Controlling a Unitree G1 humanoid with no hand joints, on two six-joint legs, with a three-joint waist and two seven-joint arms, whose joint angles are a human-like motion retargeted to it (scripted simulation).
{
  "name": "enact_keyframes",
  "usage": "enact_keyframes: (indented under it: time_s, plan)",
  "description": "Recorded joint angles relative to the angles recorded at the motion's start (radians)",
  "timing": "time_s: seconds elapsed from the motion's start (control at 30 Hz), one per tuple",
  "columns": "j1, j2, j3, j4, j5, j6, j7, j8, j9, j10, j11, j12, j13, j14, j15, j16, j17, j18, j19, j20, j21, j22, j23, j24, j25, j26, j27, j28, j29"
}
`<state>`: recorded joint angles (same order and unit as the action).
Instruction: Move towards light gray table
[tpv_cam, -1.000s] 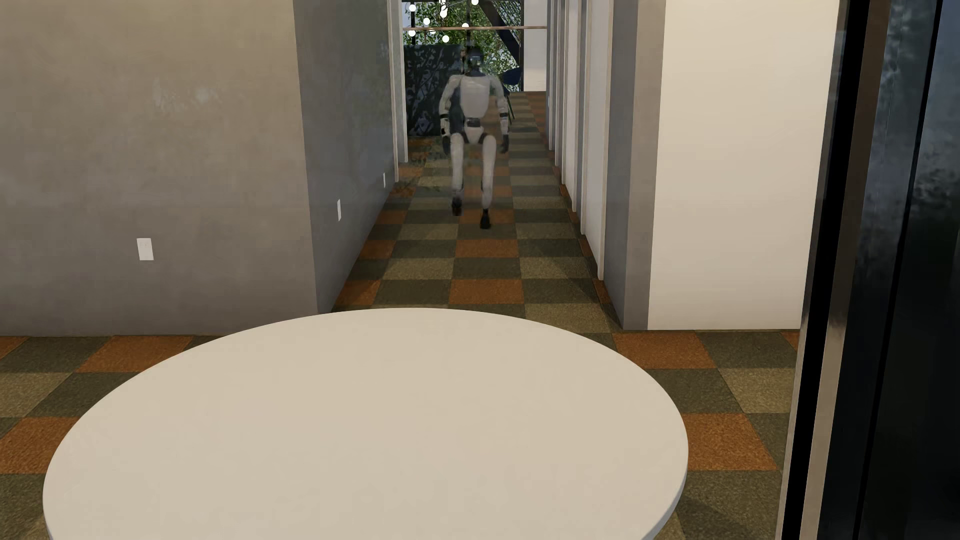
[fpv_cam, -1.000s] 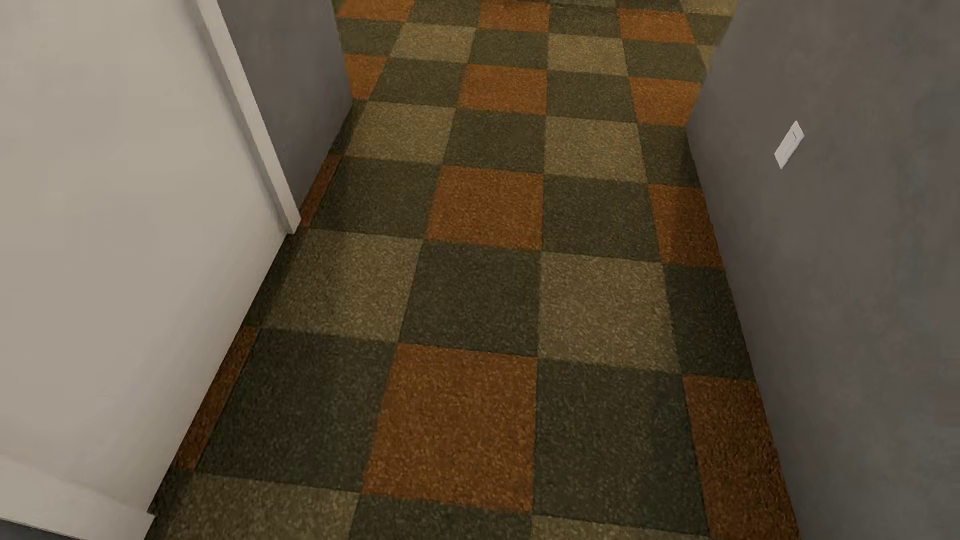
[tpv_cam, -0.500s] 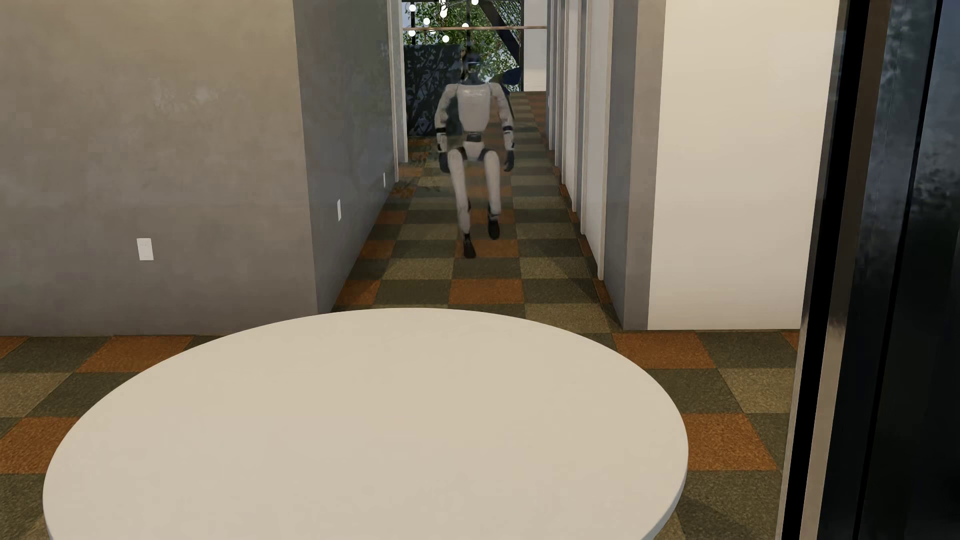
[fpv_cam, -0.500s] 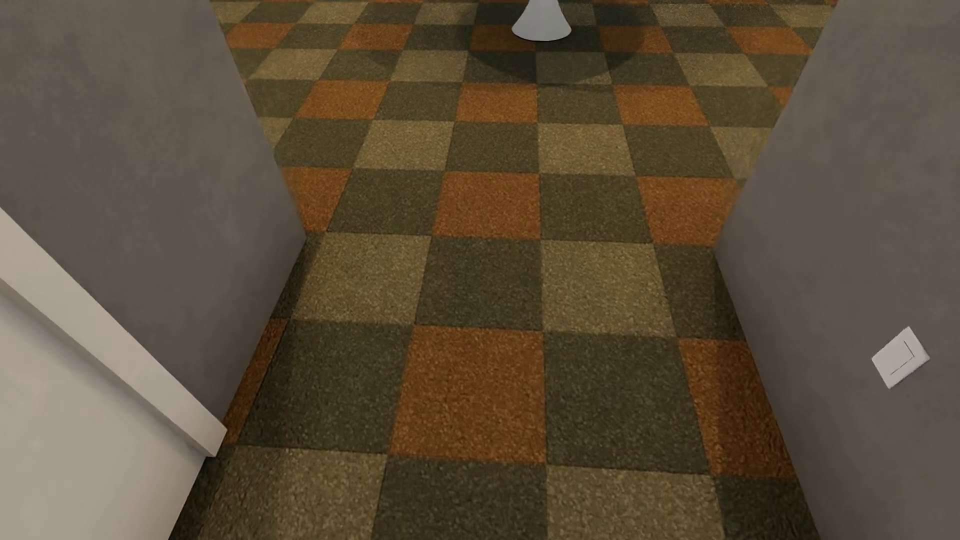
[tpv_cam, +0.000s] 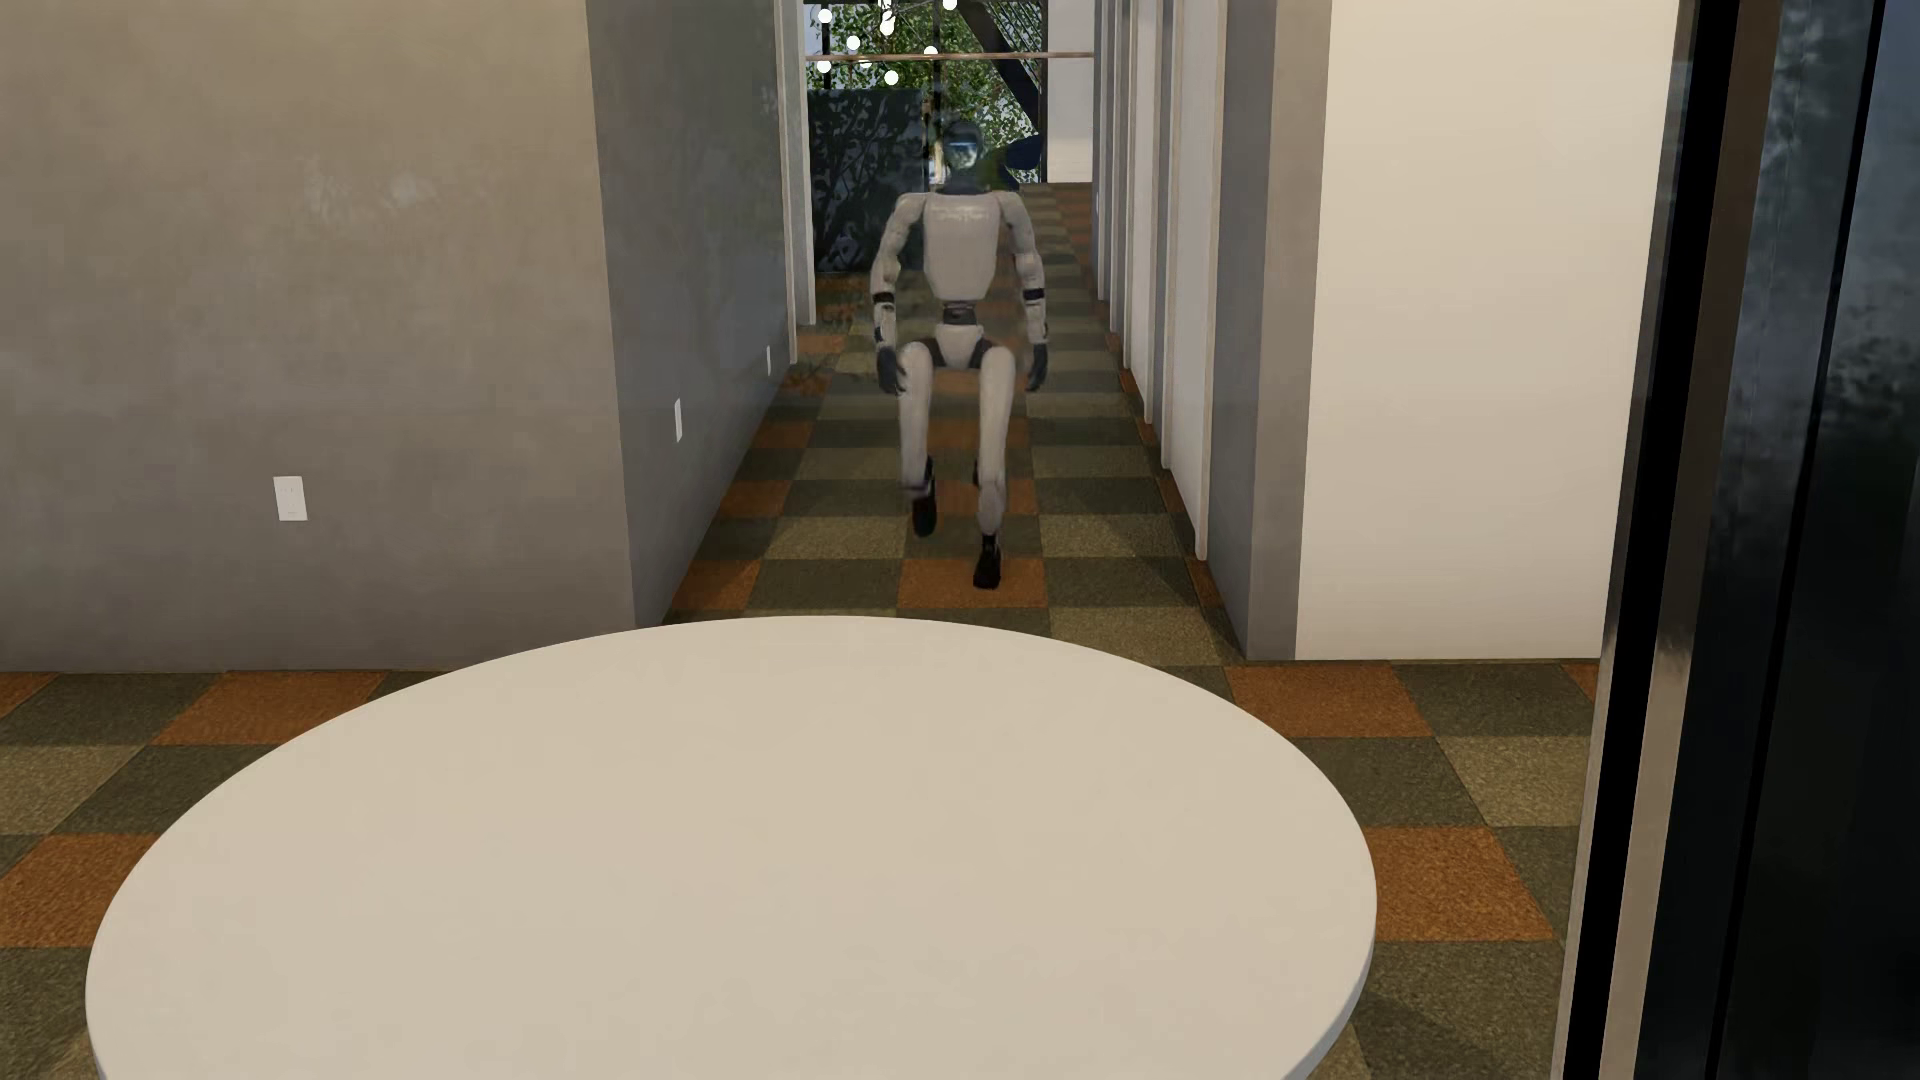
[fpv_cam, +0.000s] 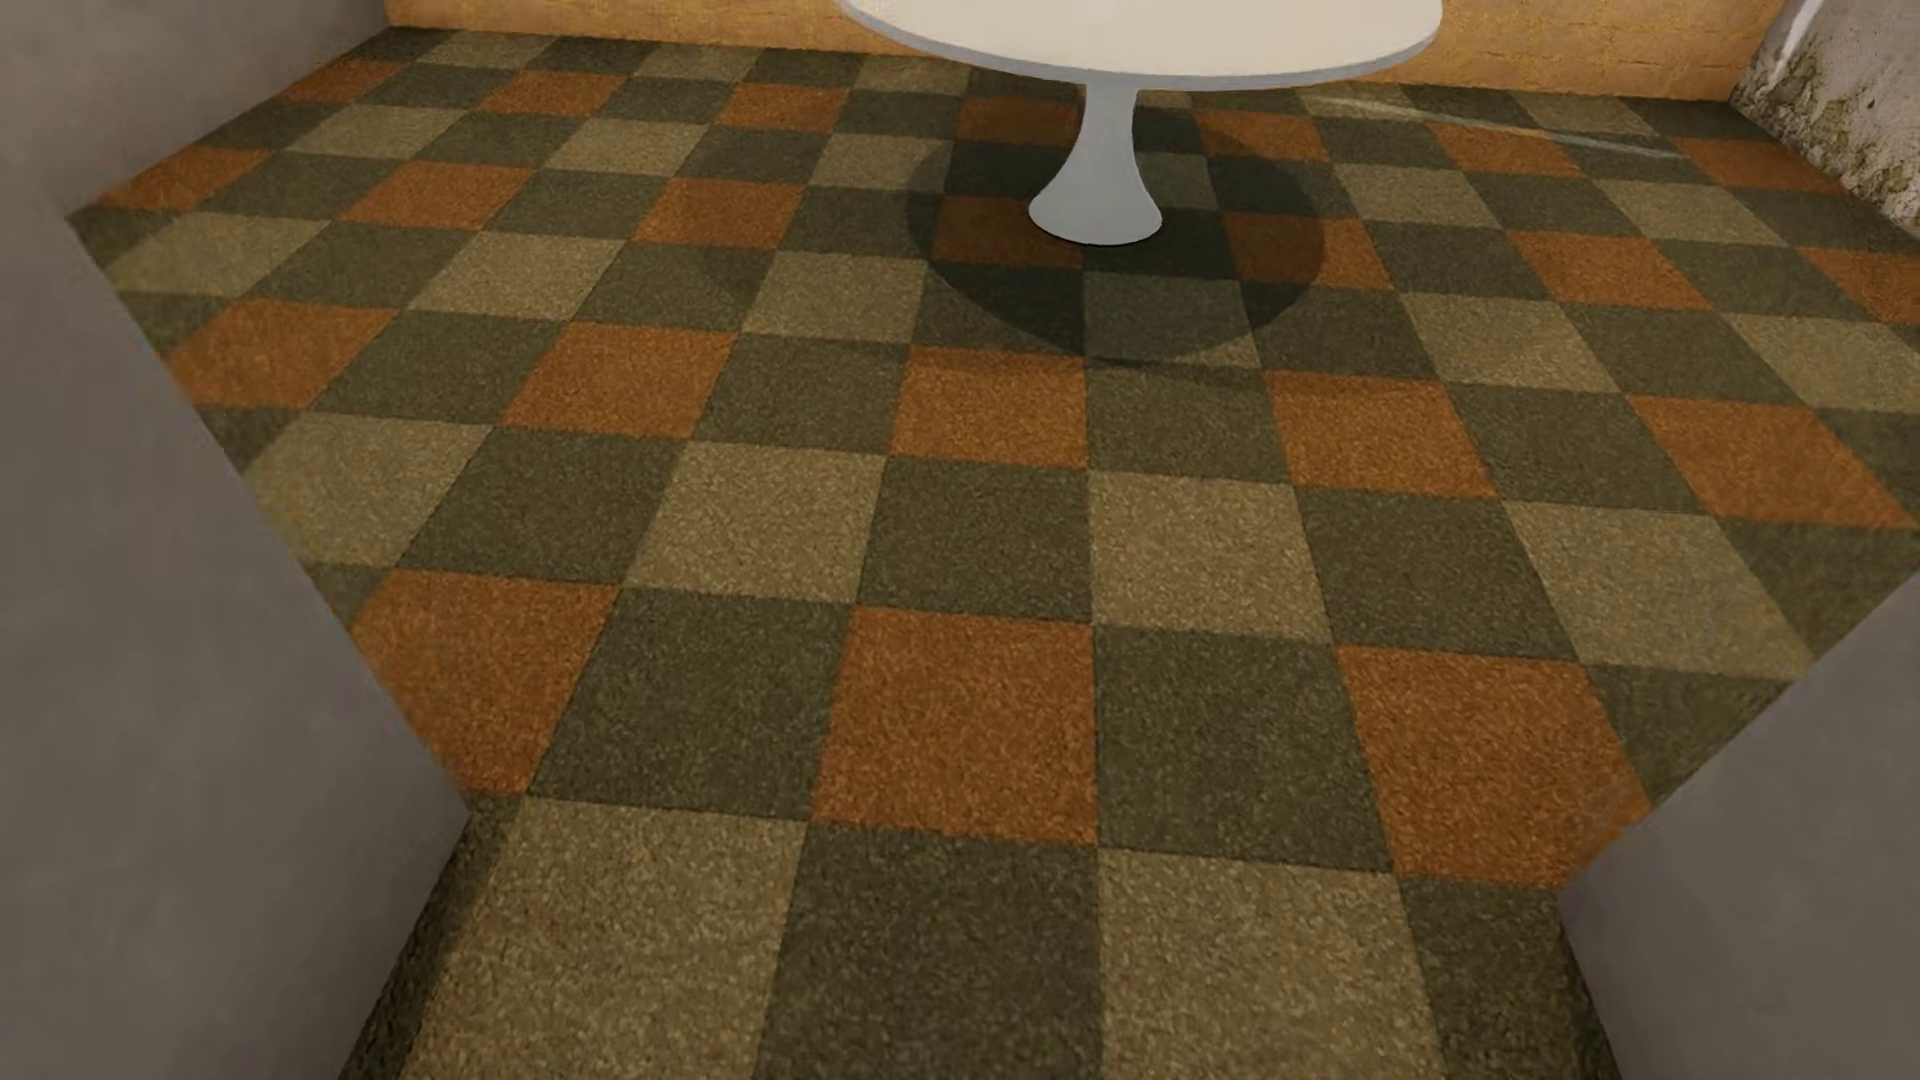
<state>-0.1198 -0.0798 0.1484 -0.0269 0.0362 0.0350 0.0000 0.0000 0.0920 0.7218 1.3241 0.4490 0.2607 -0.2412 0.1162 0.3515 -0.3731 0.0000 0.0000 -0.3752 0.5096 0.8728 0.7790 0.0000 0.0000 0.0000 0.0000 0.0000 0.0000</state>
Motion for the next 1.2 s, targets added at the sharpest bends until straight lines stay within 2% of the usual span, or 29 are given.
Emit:
enact_keyframes:
  time_s: [0.07,0.1,0.13,0.2,0.23,0.27,0.33,0.37,0.4,0.43,0.47,0.5,0.57,0.63,0.67,0.73,0.77,0.8,0.83,0.87,0.9,0.93,1.0,1.03,1.07,1.1,1.13,1.17,1.2]
  plan:
    - [0.178,-0.152,-0.125,0.023,0.043,0.039,0.000,0.000,0.005,-0.108,-0.313,-0.077,0.072,0.018,0.134,-0.001,-0.001,0.000,0.000,0.035,0.159,-0.199,0.134,0.000,0.000,0.000,0.000,0.000,0.000]
    - [0.254,-0.204,-0.182,0.039,0.046,0.049,0.000,0.000,0.005,-0.147,-0.522,-0.115,0.117,0.012,0.163,0.002,-0.003,0.000,0.000,0.065,0.194,-0.301,0.165,0.000,0.000,0.000,0.000,0.000,0.000]
    - [0.324,-0.240,-0.227,0.051,0.039,0.052,0.000,0.000,0.000,-0.177,-0.707,-0.152,0.162,-0.011,0.058,0.009,-0.005,0.000,0.000,0.101,0.223,-0.389,0.189,0.000,0.000,0.000,0.000,0.000,0.000]
    - [0.409,-0.316,-0.319,0.071,-0.003,0.043,0.000,0.000,-0.015,-0.182,-0.852,-0.231,0.231,-0.053,-0.409,0.032,-0.019,0.000,0.000,0.157,0.269,-0.500,0.200,0.000,0.000,0.000,0.000,0.000,0.000]
    - [0.455,-0.340,-0.363,0.091,-0.015,0.042,0.000,0.000,-0.015,-0.172,-0.841,-0.248,0.257,-0.047,-0.474,0.039,-0.025,0.000,0.000,0.191,0.270,-0.531,0.201,0.000,0.000,0.000,0.000,0.000,0.000]
    - [0.501,-0.359,-0.399,0.107,-0.010,0.042,0.000,0.000,-0.015,-0.150,-0.832,-0.245,0.277,-0.002,-0.383,0.040,-0.033,0.000,0.000,0.218,0.287,-0.536,0.213,0.000,0.000,0.000,0.000,0.000,0.000]
    - [0.489,-0.390,-0.402,0.173,0.068,0.079,0.000,0.000,-0.045,0.030,-0.756,-0.202,0.306,0.233,-0.005,0.027,-0.027,0.000,0.000,0.233,0.259,-0.481,0.240,0.000,0.000,0.000,0.000,0.000,0.000]
    - [0.432,-0.382,-0.376,0.206,0.114,0.104,0.000,0.000,-0.044,0.201,-0.679,-0.184,0.298,0.371,0.082,0.011,-0.024,0.000,0.000,0.204,0.263,-0.410,0.256,0.000,0.000,0.000,0.000,0.000,0.000]
    - [0.357,-0.327,-0.352,0.224,0.156,0.116,0.000,0.000,-0.024,0.381,-0.638,-0.173,0.269,0.416,0.083,-0.002,-0.021,0.000,0.000,0.159,0.251,-0.318,0.263,0.000,0.000,0.000,0.000,0.000,0.000]
    - [0.244,-0.256,-0.318,0.236,0.196,0.124,0.000,0.000,-0.004,0.556,-0.645,-0.181,0.215,0.334,0.051,-0.009,-0.016,0.000,0.000,0.095,0.232,-0.217,0.254,0.000,0.000,0.000,0.000,0.000,0.000]
    - [0.147,-0.152,-0.267,0.224,0.214,0.117,0.000,0.000,0.010,0.654,-0.685,-0.182,0.164,0.182,-0.012,-0.015,-0.016,0.000,0.000,0.023,0.219,-0.118,0.216,0.000,0.000,0.000,0.000,0.000,0.000]
    - [0.063,-0.044,-0.202,0.194,0.209,0.096,0.000,0.000,0.010,0.670,-0.735,-0.159,0.120,0.056,-0.084,-0.017,-0.020,0.000,0.000,-0.030,0.185,-0.043,0.155,0.000,0.000,0.000,0.000,0.000,0.000]
    - [-0.073,0.130,-0.053,0.143,0.156,0.047,0.000,0.000,0.005,0.486,-0.818,-0.083,0.017,-0.004,-0.226,-0.005,-0.026,0.000,0.000,-0.081,0.118,0.045,0.028,0.000,0.000,0.000,0.000,0.000,0.000]
    - [-0.140,0.251,0.072,0.155,0.118,0.021,0.000,0.000,-0.007,0.109,-0.877,-0.007,-0.091,0.045,-0.334,0.010,-0.035,0.000,0.000,-0.094,0.028,0.094,-0.096,0.000,0.000,0.000,0.000,0.000,0.000]
    - [-0.173,0.282,0.106,0.162,0.106,0.015,0.000,0.000,-0.022,-0.092,-0.893,0.021,-0.142,0.095,-0.383,0.011,-0.037,0.000,0.000,-0.089,-0.032,0.110,-0.152,0.000,0.000,0.000,0.000,0.000,0.000]
    - [-0.241,0.339,0.124,0.176,0.079,0.012,0.000,0.000,-0.052,-0.535,-0.884,0.070,-0.223,0.429,-0.468,0.013,-0.051,0.000,0.000,-0.102,-0.109,0.124,-0.239,0.000,0.000,0.000,0.000,0.000,0.000]
    - [-0.279,0.376,0.131,0.176,0.065,0.012,0.000,0.000,-0.055,-0.431,-0.863,0.088,-0.234,0.320,-0.481,0.012,-0.057,0.000,0.000,-0.107,-0.143,0.129,-0.287,0.000,0.000,0.000,0.000,0.000,0.000]
    - [-0.313,0.410,0.141,0.176,0.055,0.013,0.000,0.000,-0.058,-0.170,-0.821,0.097,-0.220,0.166,-0.463,0.011,-0.052,0.000,0.000,-0.116,-0.182,0.137,-0.322,0.000,0.000,0.000,0.000,0.000,0.000]
    - [-0.322,0.432,0.159,0.173,0.038,0.008,0.000,0.000,-0.070,-0.070,-0.750,0.102,-0.188,0.198,-0.407,0.011,-0.037,0.000,0.000,-0.122,-0.206,0.150,-0.329,0.000,0.000,0.000,0.000,0.000,0.000]
    - [-0.306,0.437,0.168,0.150,0.005,-0.016,0.000,0.000,-0.073,0.027,-0.639,0.105,-0.157,0.223,-0.286,0.008,-0.014,0.000,0.000,-0.088,-0.203,0.162,-0.284,0.000,0.000,0.000,0.000,0.000,0.000]
    - [-0.257,0.411,0.163,0.107,-0.023,-0.037,0.000,0.000,-0.067,0.079,-0.483,0.095,-0.116,0.189,-0.130,0.011,0.013,0.000,0.000,-0.066,-0.175,0.162,-0.219,0.000,0.000,0.000,0.000,0.000,0.000]
    - [-0.195,0.325,0.167,0.070,-0.030,-0.039,0.000,0.000,-0.063,0.072,-0.278,0.076,-0.090,0.146,-0.016,0.008,0.023,0.000,0.000,-0.023,-0.108,0.135,-0.144,0.000,0.000,0.000,0.000,0.000,0.000]
    - [-0.043,0.127,0.147,0.015,-0.016,-0.034,0.000,0.000,-0.044,0.006,0.072,0.017,-0.108,0.131,0.007,-0.014,0.036,0.000,0.000,0.042,0.009,0.042,0.164,0.000,0.000,0.000,0.000,0.000,0.000]
    - [0.037,0.053,0.100,0.009,-0.006,-0.018,0.000,0.000,-0.033,-0.034,0.109,-0.018,-0.078,0.107,-0.004,-0.025,0.037,0.000,0.000,0.060,0.044,-0.018,0.219,0.000,0.000,0.000,0.000,0.000,0.000]
    - [0.114,-0.008,0.040,0.017,-0.011,-0.001,0.000,0.000,-0.020,-0.073,0.055,-0.052,-0.033,0.104,0.006,-0.031,0.039,0.000,0.000,0.079,0.058,-0.089,0.259,0.000,0.000,0.000,0.000,0.000,0.000]
    - [0.167,-0.072,-0.015,0.034,-0.040,0.014,0.000,0.000,-0.021,-0.106,-0.099,-0.078,0.029,0.116,0.050,-0.037,0.046,0.000,0.000,0.097,-0.003,-0.170,0.264,0.000,0.000,0.000,0.000,0.000,0.000]
    - [0.225,-0.108,-0.078,0.030,-0.029,0.012,0.000,0.000,-0.022,-0.157,-0.333,-0.099,0.072,0.153,0.133,-0.031,0.043,0.000,0.000,0.113,0.017,-0.249,0.280,0.000,0.000,0.000,0.000,0.000,0.000]
    - [0.281,-0.098,-0.085,0.041,-0.026,0.015,0.000,0.000,-0.039,-0.205,-0.600,-0.125,0.080,0.204,0.125,-0.016,0.025,0.000,0.000,0.123,0.191,-0.307,0.328,0.000,0.000,0.000,0.000,0.000,0.000]
    - [0.313,-0.051,-0.115,0.057,-0.015,0.016,0.000,0.000,-0.058,-0.225,-0.899,-0.141,0.123,0.248,0.068,0.011,0.019,0.000,0.000,0.106,0.219,-0.343,0.311,0.000,0.000,0.000,0.000,0.000,0.000]
